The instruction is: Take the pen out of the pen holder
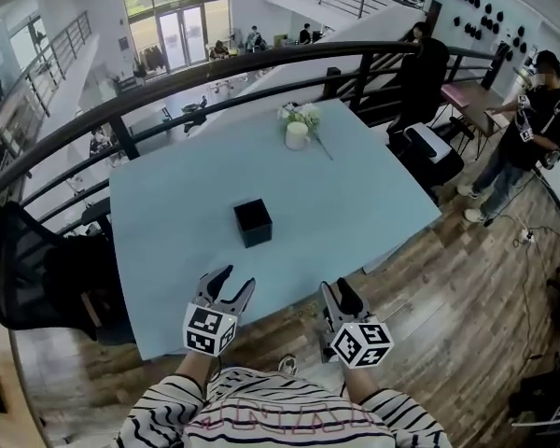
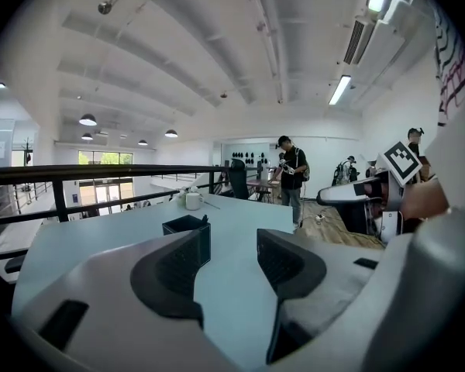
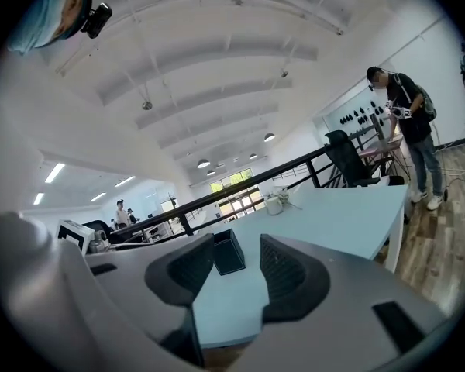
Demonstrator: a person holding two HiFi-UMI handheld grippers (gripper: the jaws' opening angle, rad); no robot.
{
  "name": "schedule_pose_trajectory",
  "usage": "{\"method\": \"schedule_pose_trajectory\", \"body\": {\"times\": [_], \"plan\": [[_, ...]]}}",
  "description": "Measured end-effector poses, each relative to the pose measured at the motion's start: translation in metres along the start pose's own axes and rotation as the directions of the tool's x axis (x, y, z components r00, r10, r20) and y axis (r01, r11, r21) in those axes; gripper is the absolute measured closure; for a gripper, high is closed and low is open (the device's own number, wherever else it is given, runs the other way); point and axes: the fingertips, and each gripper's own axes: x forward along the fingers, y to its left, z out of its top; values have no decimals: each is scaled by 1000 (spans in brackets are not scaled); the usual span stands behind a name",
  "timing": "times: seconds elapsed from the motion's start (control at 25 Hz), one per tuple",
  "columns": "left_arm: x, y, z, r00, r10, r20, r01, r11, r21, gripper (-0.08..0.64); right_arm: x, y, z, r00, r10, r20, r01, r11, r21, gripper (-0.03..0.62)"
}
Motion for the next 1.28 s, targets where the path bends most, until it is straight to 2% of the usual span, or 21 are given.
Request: {"method": "schedule_pose_trajectory", "body": {"times": [0.24,0.52,0.88,1.28], "plan": [[20,-10,2,998,56,-10,-55,998,25,356,8,-18,-3,996,75,-41,-76,997,-25,407],[52,2,12,997,75,-34,-73,996,56,356,17,-24,-1,994,91,-62,-92,996,-13,407],[112,33,18,996,39,-77,-30,992,120,347,40,-31,1,997,31,-65,-32,999,-17,407],[176,53,10,990,28,-141,-8,990,143,342,67,-46,0,997,-23,-69,24,1000,14,407]]}}
